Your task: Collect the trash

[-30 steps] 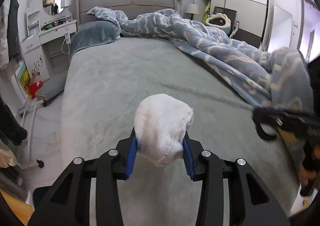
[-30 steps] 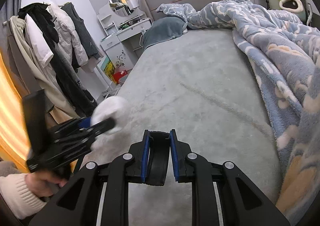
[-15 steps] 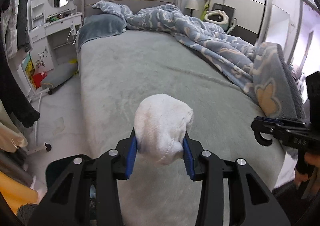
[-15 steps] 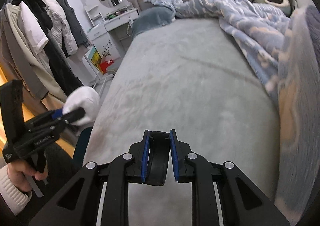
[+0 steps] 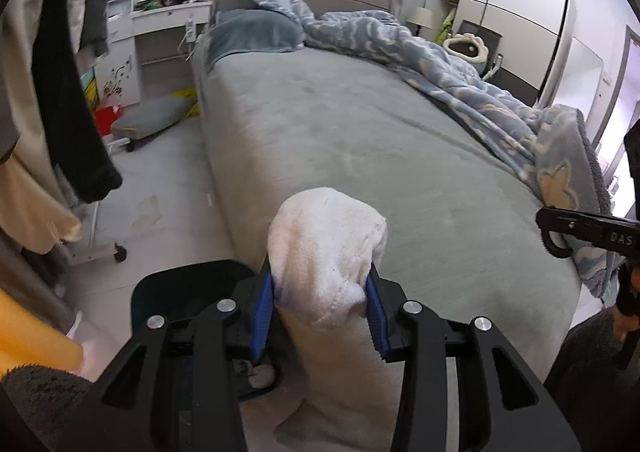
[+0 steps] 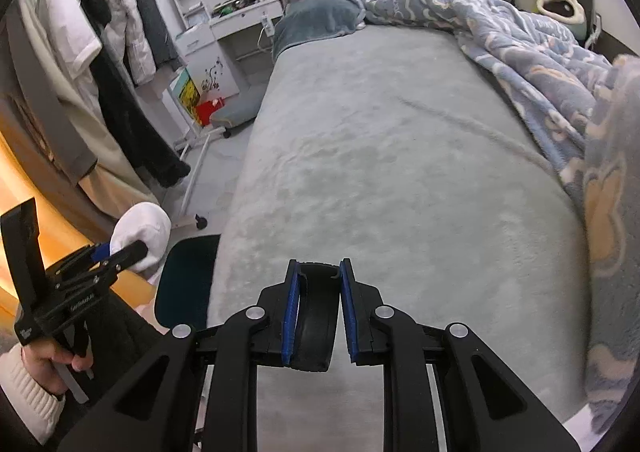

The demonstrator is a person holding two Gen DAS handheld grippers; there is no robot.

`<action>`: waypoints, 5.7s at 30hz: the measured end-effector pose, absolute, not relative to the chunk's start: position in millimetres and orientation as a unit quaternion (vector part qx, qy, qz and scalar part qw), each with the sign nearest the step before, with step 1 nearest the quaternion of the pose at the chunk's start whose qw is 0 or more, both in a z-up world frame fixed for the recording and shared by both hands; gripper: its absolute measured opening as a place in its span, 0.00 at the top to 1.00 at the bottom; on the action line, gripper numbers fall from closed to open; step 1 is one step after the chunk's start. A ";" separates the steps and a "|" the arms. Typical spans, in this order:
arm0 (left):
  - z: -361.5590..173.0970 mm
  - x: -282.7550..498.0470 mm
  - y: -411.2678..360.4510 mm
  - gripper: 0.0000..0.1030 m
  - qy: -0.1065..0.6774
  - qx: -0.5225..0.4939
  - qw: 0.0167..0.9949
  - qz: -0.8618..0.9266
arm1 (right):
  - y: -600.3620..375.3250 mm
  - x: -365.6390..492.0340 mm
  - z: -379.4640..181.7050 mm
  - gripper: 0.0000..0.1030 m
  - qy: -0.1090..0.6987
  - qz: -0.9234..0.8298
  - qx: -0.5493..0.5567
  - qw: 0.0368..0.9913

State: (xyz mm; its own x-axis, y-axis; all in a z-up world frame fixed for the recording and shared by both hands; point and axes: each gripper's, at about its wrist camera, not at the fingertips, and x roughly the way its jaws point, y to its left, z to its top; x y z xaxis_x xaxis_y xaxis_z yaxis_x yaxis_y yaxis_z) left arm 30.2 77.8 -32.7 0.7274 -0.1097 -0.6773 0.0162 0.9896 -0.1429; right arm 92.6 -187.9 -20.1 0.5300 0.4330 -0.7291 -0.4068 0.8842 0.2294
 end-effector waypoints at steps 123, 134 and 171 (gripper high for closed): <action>39.9 -30.8 152.4 0.03 0.245 -0.025 0.964 0.105 | -192.9 32.1 30.0 0.03 0.275 0.171 -0.054 0.945; 32.5 -28.6 150.6 0.03 0.257 -0.013 0.960 0.106 | -203.6 30.3 19.9 0.03 0.286 0.209 -0.018 0.935; 26.2 -25.1 148.2 0.03 0.271 -0.011 0.957 0.102 | -207.4 30.7 16.1 0.03 0.287 0.205 -0.013 0.936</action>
State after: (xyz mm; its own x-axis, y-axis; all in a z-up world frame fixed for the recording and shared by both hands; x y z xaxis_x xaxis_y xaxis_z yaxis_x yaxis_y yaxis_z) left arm -25.1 148.2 26.2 0.8321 0.1888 -0.5215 -0.2008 0.9790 0.0340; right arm 30.7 -207.4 16.1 0.7514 0.3755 -0.5425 -0.3902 0.9160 0.0934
